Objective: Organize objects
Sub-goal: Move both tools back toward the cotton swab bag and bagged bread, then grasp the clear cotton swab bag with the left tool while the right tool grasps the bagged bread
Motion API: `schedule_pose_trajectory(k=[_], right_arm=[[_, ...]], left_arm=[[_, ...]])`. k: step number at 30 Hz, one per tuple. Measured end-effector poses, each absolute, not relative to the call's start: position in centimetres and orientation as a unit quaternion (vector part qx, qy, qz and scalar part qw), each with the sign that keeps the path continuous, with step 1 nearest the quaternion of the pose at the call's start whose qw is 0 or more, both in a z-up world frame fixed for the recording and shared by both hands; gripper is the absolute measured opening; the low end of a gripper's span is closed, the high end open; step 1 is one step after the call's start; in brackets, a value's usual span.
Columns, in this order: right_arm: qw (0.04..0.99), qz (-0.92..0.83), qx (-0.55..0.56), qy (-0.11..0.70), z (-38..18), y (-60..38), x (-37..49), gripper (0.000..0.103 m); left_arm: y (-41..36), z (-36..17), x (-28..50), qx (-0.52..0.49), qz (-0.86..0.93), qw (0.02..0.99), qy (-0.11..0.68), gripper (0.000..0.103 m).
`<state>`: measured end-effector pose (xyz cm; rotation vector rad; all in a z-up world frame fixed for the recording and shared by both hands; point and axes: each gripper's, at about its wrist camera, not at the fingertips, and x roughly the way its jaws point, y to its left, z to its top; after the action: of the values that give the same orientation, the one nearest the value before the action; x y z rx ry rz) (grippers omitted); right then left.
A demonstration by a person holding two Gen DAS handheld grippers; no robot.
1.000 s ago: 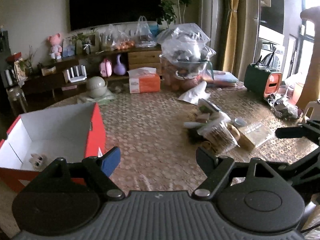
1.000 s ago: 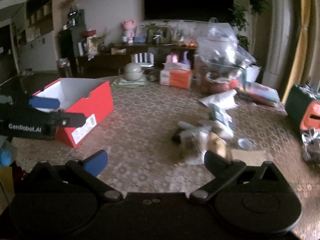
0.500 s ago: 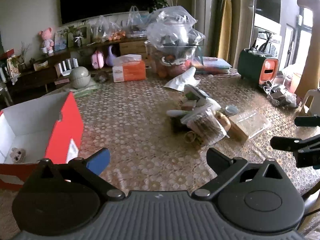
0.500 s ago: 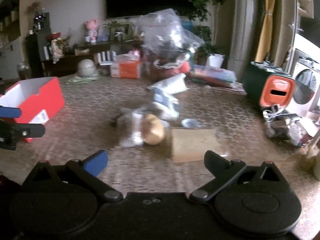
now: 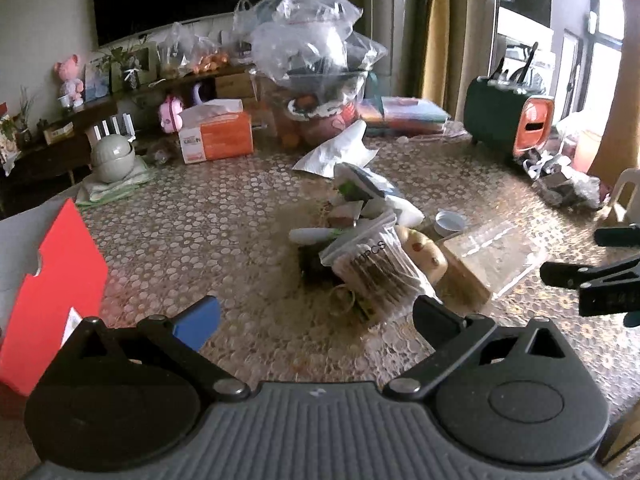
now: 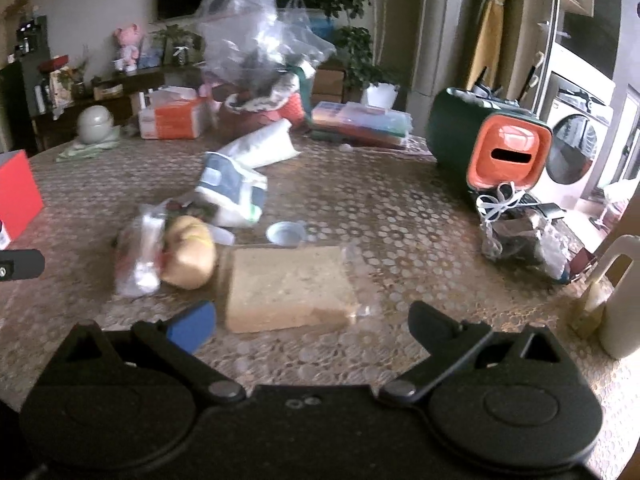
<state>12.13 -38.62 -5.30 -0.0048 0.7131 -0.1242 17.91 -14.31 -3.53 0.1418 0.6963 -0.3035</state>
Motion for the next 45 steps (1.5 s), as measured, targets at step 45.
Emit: schedule_pose_trajectory(k=[45], right_arm=[[0.917,-0.054,-0.072,0.389,-9.7,-38.4,19.6,0.103]], left_arm=[[-18.4,-8.3,25.6,0.053,-0.183,0.889,0.416,0.103]])
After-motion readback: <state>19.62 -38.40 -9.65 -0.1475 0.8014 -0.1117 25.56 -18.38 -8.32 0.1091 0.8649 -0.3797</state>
